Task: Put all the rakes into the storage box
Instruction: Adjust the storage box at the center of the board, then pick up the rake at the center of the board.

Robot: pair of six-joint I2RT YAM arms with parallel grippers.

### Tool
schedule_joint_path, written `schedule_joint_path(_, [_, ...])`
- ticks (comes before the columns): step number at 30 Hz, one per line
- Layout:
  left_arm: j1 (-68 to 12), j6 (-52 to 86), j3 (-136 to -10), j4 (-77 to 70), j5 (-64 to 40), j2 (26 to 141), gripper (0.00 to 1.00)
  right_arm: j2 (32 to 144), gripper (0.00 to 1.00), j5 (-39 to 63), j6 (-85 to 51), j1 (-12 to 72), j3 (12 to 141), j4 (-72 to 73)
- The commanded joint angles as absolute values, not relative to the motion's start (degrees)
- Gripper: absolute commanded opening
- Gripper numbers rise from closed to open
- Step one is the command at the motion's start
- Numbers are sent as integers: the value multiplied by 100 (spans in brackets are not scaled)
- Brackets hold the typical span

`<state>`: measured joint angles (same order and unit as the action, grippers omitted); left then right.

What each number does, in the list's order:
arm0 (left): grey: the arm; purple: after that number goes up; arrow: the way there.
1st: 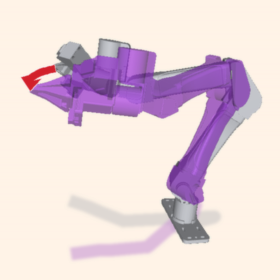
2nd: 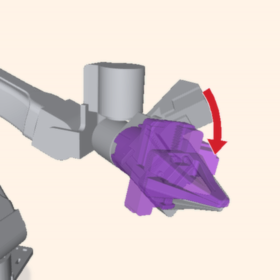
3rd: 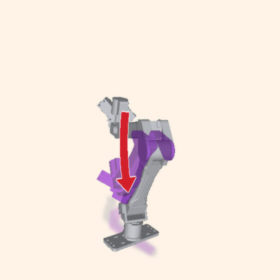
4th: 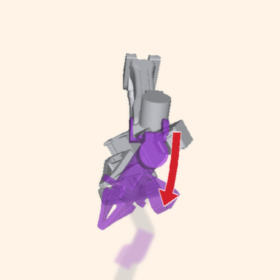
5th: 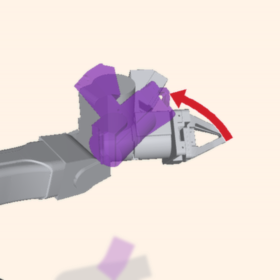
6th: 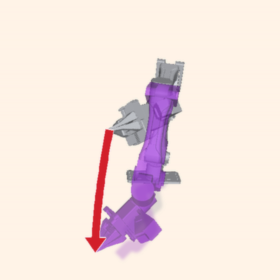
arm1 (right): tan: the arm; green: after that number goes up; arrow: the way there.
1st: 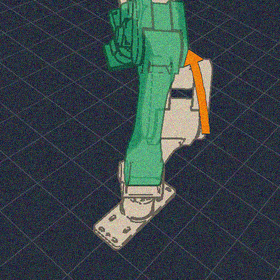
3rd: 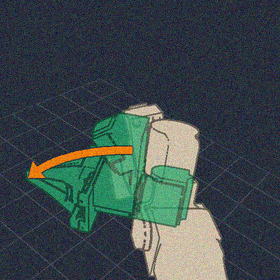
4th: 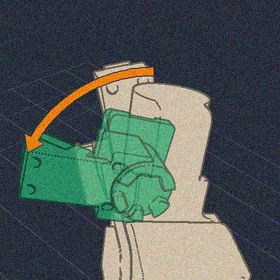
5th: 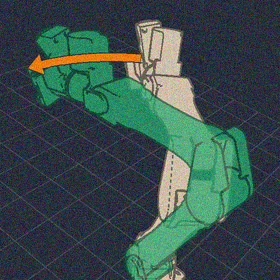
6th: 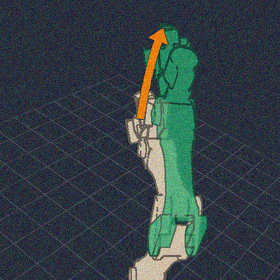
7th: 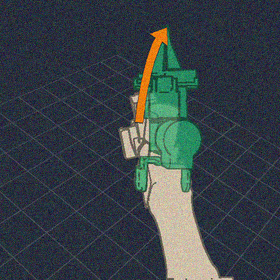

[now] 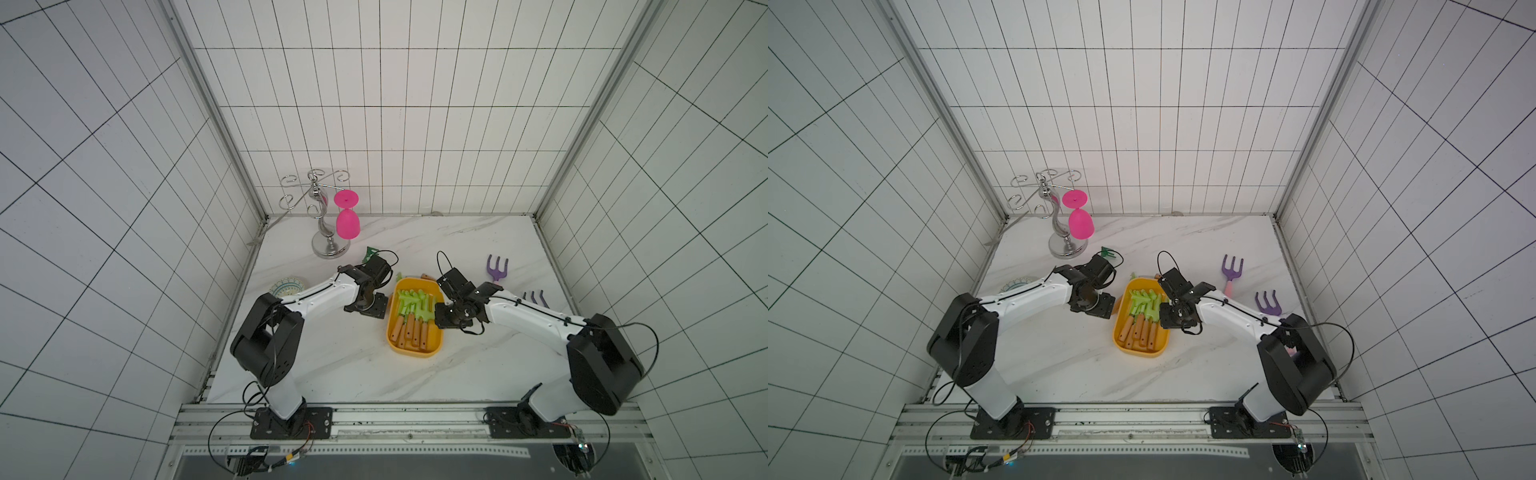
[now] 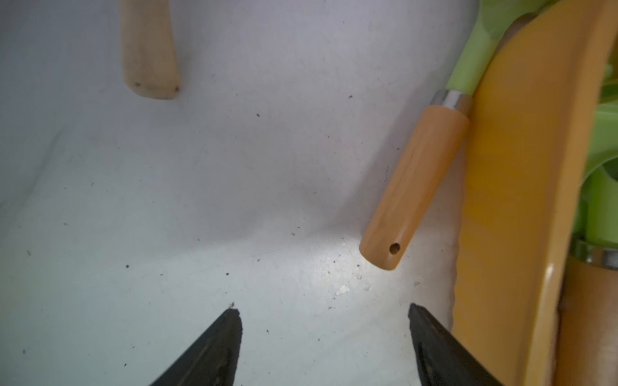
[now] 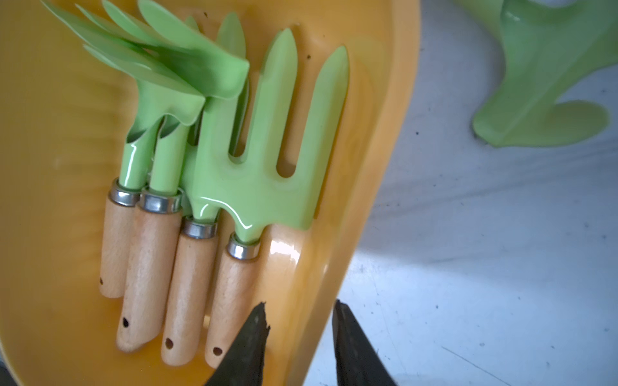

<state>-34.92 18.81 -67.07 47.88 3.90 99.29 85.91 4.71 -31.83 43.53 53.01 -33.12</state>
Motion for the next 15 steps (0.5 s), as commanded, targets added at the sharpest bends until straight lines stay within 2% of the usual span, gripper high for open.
schedule_joint_path(1, [-3489,1365,-6992,4397,176,10047,79,8366,36,211,-3278,4406,5025,-3680])
schedule_joint_path(5, [-3547,1201,-7000,4108,-87,10200,78,8057,40,159,-3327,4404,4961,-3751])
schedule_joint_path(8, [-3589,1300,-7006,3925,-282,10326,76,7688,52,60,-3342,4402,4957,-3753])
schedule_joint_path(10, [-3653,1336,-7035,3862,-165,10480,76,7479,57,-43,-3323,4386,5004,-3778])
schedule_joint_path(15, [-3698,1468,-7508,4227,237,11134,70,7264,62,-66,-3216,4317,5231,-3958])
